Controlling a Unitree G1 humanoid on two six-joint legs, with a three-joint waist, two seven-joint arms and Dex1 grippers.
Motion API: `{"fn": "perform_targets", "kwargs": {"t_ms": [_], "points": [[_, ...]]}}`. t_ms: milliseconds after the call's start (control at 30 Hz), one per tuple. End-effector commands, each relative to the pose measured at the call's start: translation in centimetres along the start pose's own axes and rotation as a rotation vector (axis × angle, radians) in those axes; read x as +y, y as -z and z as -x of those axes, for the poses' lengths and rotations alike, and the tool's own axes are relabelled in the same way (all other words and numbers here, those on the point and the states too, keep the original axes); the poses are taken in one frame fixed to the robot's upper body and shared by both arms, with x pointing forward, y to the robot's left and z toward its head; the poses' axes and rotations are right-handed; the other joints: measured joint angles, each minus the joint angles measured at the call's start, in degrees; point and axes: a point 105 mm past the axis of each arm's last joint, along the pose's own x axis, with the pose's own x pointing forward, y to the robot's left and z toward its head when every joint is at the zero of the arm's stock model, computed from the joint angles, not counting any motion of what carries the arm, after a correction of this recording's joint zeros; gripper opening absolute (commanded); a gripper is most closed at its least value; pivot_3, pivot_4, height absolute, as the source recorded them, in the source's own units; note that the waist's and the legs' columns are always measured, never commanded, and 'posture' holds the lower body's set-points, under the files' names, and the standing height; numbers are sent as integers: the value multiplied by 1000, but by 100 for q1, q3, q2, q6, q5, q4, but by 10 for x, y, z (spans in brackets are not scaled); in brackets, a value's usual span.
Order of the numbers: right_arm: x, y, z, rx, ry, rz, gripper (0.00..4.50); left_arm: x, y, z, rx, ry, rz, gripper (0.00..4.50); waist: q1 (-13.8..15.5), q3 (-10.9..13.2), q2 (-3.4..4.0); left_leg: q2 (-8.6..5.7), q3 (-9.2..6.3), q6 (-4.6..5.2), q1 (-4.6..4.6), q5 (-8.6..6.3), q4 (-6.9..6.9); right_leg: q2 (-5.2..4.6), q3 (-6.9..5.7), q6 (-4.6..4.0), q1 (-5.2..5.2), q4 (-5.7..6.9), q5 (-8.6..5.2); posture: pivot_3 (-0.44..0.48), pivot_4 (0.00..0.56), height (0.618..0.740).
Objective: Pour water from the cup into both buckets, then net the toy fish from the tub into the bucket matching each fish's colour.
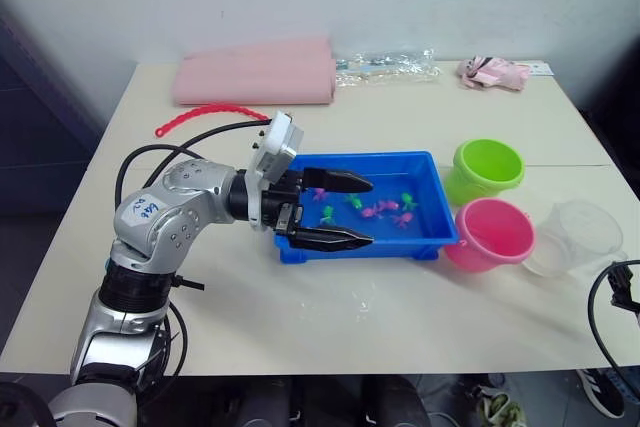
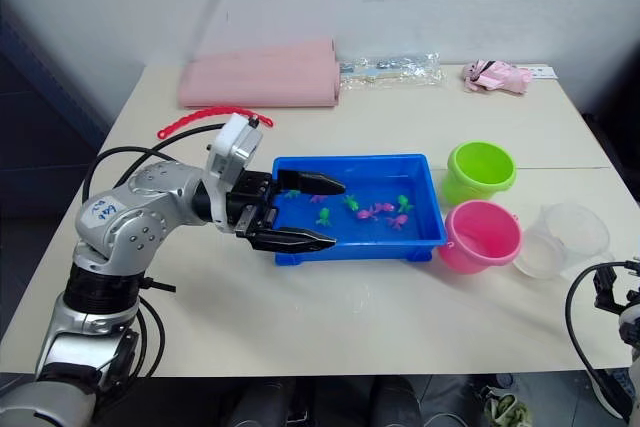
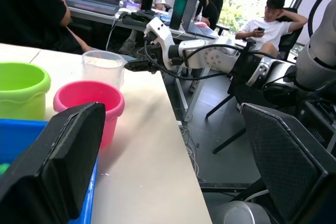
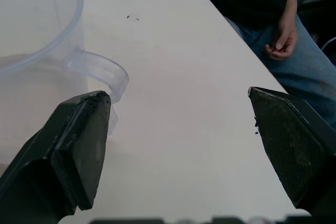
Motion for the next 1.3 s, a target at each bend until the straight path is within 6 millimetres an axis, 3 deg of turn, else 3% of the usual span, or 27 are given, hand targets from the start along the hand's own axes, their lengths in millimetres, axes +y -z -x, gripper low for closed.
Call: {"fn": "perform_targets", "kwargs": {"t_ms": [33, 533, 1200, 1300], "points": [[-1, -8, -3, -37, 9, 29, 4500, -6, -8, 1, -10, 4, -39, 4475, 1, 0, 0, 0, 0, 0, 0, 0, 1, 0, 0, 0, 0, 0, 0, 0, 150, 738], [15, -3, -28, -63, -43, 14, 4500, -7, -9, 2, 18, -23, -52, 4475, -19, 1, 2, 3, 2, -2, 1, 1, 1, 4, 2, 0, 0, 1, 0, 0, 150, 738], [16, -10, -54, -119, -3, -43, 4500, -7, -13, 9, 38, -46, -89, 4475, -126, 2, 4, 5, 3, -4, 2, 2, 3, 6, 2, 0, 1, 2, 0, 0, 150, 738], [21, -12, -57, -132, -27, -59, 3594, -6, -14, 9, 38, -49, -92, 4500, -131, 2, 5, 5, 3, -4, 2, 3, 3, 6, 3, 0, 1, 2, 0, 0, 150, 738]]}}
